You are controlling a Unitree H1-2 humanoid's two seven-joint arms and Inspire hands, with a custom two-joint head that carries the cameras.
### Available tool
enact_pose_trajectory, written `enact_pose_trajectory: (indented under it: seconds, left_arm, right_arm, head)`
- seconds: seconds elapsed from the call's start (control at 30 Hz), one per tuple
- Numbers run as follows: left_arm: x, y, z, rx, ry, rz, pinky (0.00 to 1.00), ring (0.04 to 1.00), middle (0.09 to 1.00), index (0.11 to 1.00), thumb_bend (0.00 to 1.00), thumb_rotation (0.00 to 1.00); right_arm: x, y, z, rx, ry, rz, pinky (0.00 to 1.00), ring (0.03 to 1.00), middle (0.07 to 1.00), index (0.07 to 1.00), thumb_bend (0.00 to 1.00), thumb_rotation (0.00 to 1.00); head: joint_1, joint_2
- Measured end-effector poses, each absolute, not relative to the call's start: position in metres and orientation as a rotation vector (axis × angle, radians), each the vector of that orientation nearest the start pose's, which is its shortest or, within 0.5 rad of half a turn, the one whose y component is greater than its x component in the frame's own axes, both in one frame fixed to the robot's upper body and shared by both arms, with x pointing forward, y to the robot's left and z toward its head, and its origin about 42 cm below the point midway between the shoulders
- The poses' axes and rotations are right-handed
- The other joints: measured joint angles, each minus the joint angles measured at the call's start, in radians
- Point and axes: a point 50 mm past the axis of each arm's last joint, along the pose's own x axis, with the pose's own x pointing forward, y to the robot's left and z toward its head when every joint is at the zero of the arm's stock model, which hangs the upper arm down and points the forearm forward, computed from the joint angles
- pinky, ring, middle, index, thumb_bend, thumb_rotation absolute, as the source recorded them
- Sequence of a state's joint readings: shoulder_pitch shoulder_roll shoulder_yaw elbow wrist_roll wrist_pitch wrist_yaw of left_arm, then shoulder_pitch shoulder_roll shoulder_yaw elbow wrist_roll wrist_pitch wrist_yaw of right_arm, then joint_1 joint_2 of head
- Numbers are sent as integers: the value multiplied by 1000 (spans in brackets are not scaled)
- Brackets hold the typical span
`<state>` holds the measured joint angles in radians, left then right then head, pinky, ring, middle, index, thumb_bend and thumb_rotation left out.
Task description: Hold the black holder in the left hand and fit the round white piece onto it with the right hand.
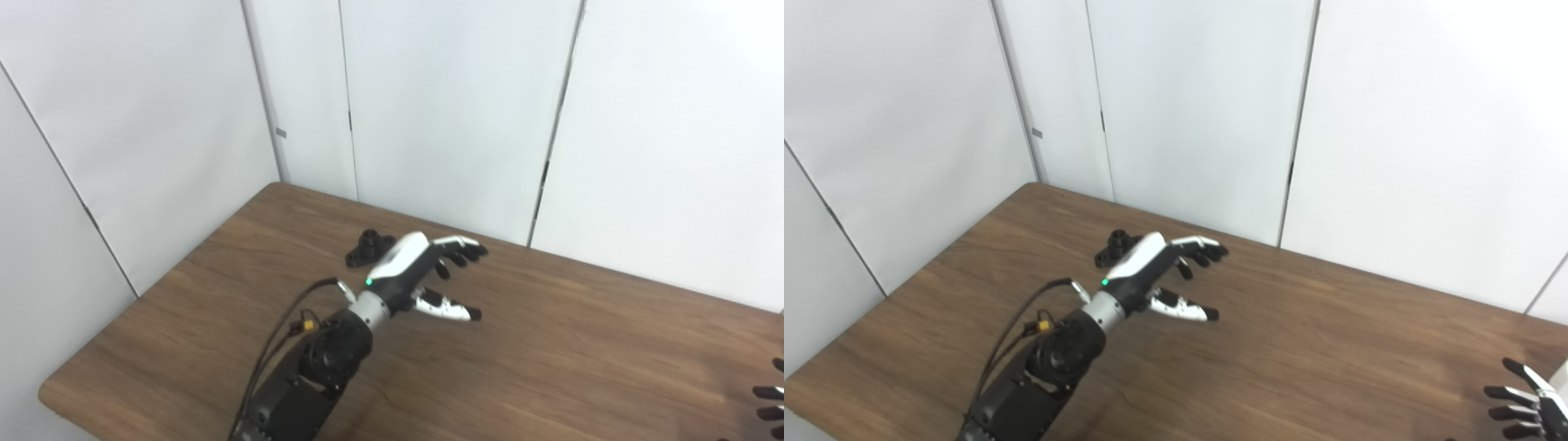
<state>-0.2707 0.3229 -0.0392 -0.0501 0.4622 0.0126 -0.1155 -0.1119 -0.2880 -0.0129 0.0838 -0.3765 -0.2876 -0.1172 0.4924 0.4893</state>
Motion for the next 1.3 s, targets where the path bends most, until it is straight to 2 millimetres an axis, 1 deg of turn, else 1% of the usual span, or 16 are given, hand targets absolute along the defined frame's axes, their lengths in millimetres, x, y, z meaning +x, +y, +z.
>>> enact_pose_trajectory:
  seconds: [0.13, 0.2, 0.27, 0.33, 0.4, 0.53, 0.6, 0.73, 0.8, 0.87, 1.0, 1.03, 1.07, 1.17, 1.27, 1.3]
  left_arm:
    - [364, 290, 210, 886, -279, -16, 655, 779, 808, 762, 815, 95]
    - [365, 299, 220, 925, -301, 32, 669, 795, 819, 750, 820, 84]
    - [367, 306, 231, 945, -324, 82, 678, 805, 825, 738, 835, 41]
    - [369, 313, 239, 954, -327, 127, 662, 800, 823, 735, 833, 31]
    - [370, 320, 244, 955, -329, 162, 648, 795, 826, 734, 824, 38]
    - [370, 330, 250, 968, -326, 197, 667, 822, 847, 723, 828, 41]
    - [370, 335, 252, 978, -313, 226, 672, 832, 852, 717, 832, 59]
    - [371, 347, 252, 1045, -290, 283, 666, 862, 869, 713, 834, 128]
    - [374, 353, 251, 1070, -272, 300, 677, 893, 884, 711, 855, 160]
    - [376, 357, 251, 1076, -251, 322, 692, 925, 901, 711, 887, 192]
    - [382, 363, 248, 1083, -224, 366, 792, 994, 970, 707, 942, 237]
    - [384, 364, 247, 1086, -222, 379, 835, 997, 985, 705, 948, 245]
    - [384, 366, 246, 1090, -224, 396, 854, 999, 993, 702, 957, 252]
    - [387, 369, 243, 1091, -221, 438, 964, 1000, 1000, 698, 992, 277]
    - [391, 374, 238, 1097, -182, 473, 997, 1000, 1000, 722, 1000, 324]
    - [392, 374, 237, 1107, -166, 478, 999, 1000, 1000, 735, 1000, 368]
  right_arm:
    - [318, -299, 140, -641, -344, -34, 468, 584, 676, 832, 605, 189]
    - [318, -299, 140, -641, -345, -34, 468, 588, 678, 835, 603, 186]
    - [318, -299, 140, -641, -345, -33, 476, 593, 679, 835, 604, 183]
    - [318, -299, 140, -638, -345, -33, 486, 596, 681, 833, 602, 174]
    - [318, -299, 140, -638, -345, -33, 490, 596, 682, 833, 599, 178]
    - [318, -299, 140, -636, -346, -33, 486, 593, 680, 831, 601, 168]
    - [318, -299, 140, -635, -346, -33, 480, 591, 680, 832, 602, 160]
    - [318, -299, 141, -635, -347, -34, 494, 597, 681, 834, 596, 142]
    - [318, -299, 141, -635, -349, -34, 499, 599, 685, 835, 596, 123]
    - [318, -299, 141, -635, -349, -34, 501, 601, 687, 836, 594, 126]
    - [318, -299, 142, -635, -352, -34, 504, 606, 691, 840, 593, 145]
    - [318, -299, 142, -635, -352, -34, 504, 606, 691, 841, 592, 146]
    - [318, -299, 142, -635, -352, -34, 504, 606, 691, 842, 591, 147]
    - [317, -299, 142, -636, -351, -35, 505, 606, 690, 840, 588, 154]
    - [317, -300, 142, -636, -351, -36, 502, 605, 686, 837, 595, 171]
    - [317, -300, 142, -636, -350, -37, 495, 602, 682, 836, 600, 171]
  head:
    - [3, 0]
    - [3, 0]
    - [3, 3]
    - [3, 6]
    - [5, 8]
    - [3, 9]
    - [2, 11]
    - [2, 11]
    - [2, 12]
    - [2, 12]
    - [-2, 12]
    - [-5, 12]
    - [-5, 14]
    - [-6, 14]
    - [-5, 17]
    - [-5, 17]
